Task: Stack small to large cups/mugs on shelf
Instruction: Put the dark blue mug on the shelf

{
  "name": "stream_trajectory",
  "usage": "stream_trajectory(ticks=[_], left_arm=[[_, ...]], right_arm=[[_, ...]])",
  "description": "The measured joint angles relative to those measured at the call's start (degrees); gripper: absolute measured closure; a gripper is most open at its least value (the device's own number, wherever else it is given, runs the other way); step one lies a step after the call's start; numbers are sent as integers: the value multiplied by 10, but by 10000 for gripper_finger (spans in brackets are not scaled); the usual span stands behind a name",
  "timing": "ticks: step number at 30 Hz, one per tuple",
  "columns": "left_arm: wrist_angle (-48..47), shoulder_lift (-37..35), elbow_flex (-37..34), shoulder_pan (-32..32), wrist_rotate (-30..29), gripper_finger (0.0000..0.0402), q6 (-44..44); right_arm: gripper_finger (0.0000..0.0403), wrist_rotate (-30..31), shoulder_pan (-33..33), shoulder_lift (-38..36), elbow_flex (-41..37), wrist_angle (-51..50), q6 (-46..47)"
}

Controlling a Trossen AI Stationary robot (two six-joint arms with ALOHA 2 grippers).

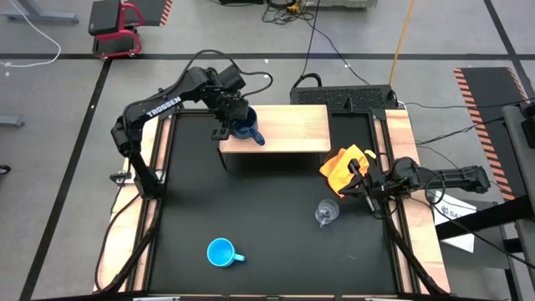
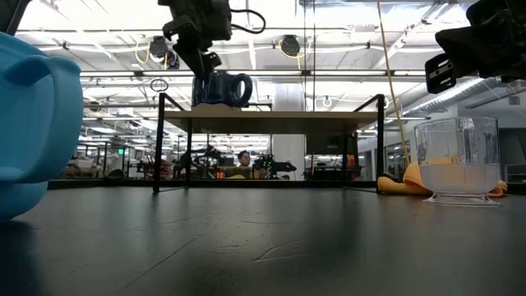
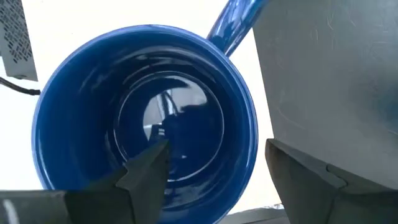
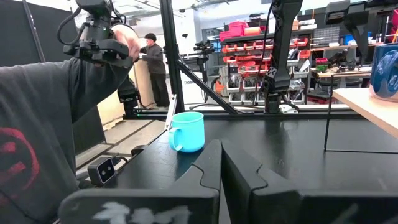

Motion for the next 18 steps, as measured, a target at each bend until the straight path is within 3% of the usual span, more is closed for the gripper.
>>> stream_trajectory(ticks=[10, 18], left_arm=[[1, 0, 0, 0, 0, 140, 0], [2, 0, 0, 0, 0, 202, 4]], right_arm=[[403, 0, 0, 0, 0, 0, 0], [403, 0, 0, 0, 0, 0, 0]])
